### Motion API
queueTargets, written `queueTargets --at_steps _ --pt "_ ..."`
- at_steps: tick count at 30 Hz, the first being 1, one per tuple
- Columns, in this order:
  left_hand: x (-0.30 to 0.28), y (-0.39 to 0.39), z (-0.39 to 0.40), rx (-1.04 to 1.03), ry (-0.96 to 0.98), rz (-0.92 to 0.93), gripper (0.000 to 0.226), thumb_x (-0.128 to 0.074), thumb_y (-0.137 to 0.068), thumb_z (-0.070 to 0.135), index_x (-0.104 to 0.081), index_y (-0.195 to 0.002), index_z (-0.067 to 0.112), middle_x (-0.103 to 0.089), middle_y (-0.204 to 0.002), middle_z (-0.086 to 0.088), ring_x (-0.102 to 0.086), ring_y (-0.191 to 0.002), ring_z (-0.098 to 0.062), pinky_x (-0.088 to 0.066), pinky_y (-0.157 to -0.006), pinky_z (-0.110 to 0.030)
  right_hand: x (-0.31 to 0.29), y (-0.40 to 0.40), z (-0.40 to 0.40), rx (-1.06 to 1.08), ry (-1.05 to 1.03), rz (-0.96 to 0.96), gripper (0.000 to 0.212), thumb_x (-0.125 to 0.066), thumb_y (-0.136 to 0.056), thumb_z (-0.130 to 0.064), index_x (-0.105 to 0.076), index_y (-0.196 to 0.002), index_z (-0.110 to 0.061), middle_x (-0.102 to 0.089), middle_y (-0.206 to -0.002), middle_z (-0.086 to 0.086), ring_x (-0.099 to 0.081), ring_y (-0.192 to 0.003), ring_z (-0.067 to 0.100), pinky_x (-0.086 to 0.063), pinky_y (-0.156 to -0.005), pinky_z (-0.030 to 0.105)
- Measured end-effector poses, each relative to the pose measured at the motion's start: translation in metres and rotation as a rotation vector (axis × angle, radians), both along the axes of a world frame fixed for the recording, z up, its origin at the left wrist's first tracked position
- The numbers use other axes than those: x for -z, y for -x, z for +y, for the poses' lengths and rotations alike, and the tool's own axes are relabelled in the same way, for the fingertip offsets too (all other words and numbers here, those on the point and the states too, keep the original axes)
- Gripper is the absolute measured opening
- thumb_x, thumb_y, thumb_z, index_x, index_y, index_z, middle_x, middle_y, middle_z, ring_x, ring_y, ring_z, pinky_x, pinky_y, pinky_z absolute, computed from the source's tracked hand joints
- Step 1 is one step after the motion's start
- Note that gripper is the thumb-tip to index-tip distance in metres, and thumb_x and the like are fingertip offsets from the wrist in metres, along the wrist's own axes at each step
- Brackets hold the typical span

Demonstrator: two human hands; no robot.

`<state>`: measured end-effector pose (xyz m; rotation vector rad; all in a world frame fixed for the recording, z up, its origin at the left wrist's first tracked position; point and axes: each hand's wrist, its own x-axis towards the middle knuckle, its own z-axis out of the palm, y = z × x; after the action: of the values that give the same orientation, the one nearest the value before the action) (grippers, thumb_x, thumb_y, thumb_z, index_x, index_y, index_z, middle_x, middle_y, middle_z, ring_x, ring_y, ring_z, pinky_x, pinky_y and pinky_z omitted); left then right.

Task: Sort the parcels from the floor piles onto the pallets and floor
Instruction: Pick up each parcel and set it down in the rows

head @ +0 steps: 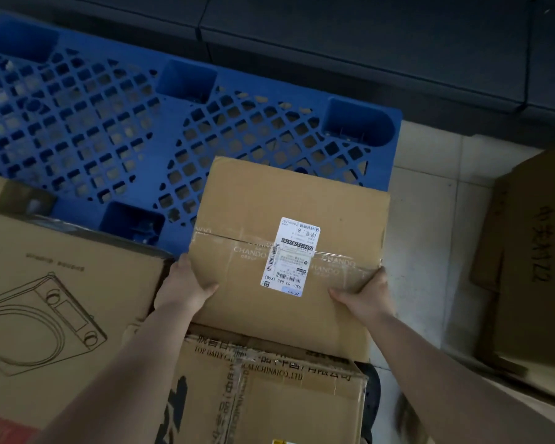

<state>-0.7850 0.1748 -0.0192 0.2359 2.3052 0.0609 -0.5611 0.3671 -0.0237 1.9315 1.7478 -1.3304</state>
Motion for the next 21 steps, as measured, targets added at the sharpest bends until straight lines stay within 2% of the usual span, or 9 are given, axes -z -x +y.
queueTargets --at_steps 5,9,12,14,17,21 --pt "-0.002 -0.006 -0.004 -0.022 0.001 0.0 0.095 -0.068 -0.083 0.042 -0.008 -0.152 0.015 -0.028 -0.151 -0.009 -0.044 -0.128 -0.033 -0.045 -0.098 -0.047 -0.003 0.003 -0.005 -0.013 0.004 -0.098 0.093 -0.082 -0.071 -0.025 -0.023 -0.141 -0.006 -0.042 -0.139 0.013 -0.046 -0.125 0.032 -0.044 -0.096 0.04" --pt "-0.017 -0.012 -0.007 -0.053 -0.024 0.044 0.084 -0.063 -0.083 0.052 -0.023 -0.147 0.016 -0.033 -0.147 -0.01 -0.036 -0.132 -0.032 -0.041 -0.102 -0.048 -0.021 0.001 -0.017 -0.056 0.052 -0.202 0.083 -0.071 -0.08 -0.018 -0.019 -0.143 -0.003 -0.035 -0.141 0.015 -0.042 -0.126 0.034 -0.043 -0.097 0.04" --pt "-0.05 -0.014 -0.01 0.004 -0.109 0.122 0.069 -0.058 -0.087 0.047 -0.032 -0.142 0.015 -0.036 -0.144 -0.009 -0.033 -0.132 -0.03 -0.039 -0.104 -0.047 -0.054 -0.004 -0.025 -0.226 -0.065 -0.237 0.078 -0.063 -0.083 -0.018 -0.018 -0.146 -0.005 -0.029 -0.145 0.011 -0.033 -0.131 0.031 -0.041 -0.101 0.042" --pt "-0.087 -0.017 -0.016 0.129 -0.124 0.157 0.062 -0.054 -0.09 0.047 -0.036 -0.141 0.017 -0.039 -0.142 -0.006 -0.036 -0.13 -0.027 -0.041 -0.102 -0.044 -0.094 -0.008 -0.035 -0.374 -0.149 -0.239 0.066 -0.059 -0.086 -0.021 -0.027 -0.144 -0.01 -0.036 -0.141 0.007 -0.04 -0.127 0.026 -0.044 -0.093 0.039" --pt "-0.164 -0.028 -0.03 0.531 -0.084 0.277 0.055 -0.046 -0.093 0.049 -0.04 -0.139 0.019 -0.043 -0.137 -0.003 -0.04 -0.127 -0.021 -0.04 -0.102 -0.038 -0.17 -0.015 -0.059 -0.555 -0.206 -0.254 0.046 -0.055 -0.089 -0.029 -0.045 -0.132 -0.018 -0.053 -0.126 0.0 -0.056 -0.108 0.021 -0.05 -0.082 0.032" --pt "-0.274 -0.057 -0.045 0.839 -0.156 0.298 0.055 -0.045 -0.094 0.047 -0.038 -0.141 0.019 -0.04 -0.142 -0.002 -0.036 -0.13 -0.022 -0.035 -0.107 -0.039 -0.273 -0.031 -0.099 -0.769 -0.409 -0.328 0.037 -0.05 -0.092 -0.034 -0.051 -0.127 -0.022 -0.057 -0.121 -0.002 -0.055 -0.108 0.018 -0.048 -0.086 0.031"
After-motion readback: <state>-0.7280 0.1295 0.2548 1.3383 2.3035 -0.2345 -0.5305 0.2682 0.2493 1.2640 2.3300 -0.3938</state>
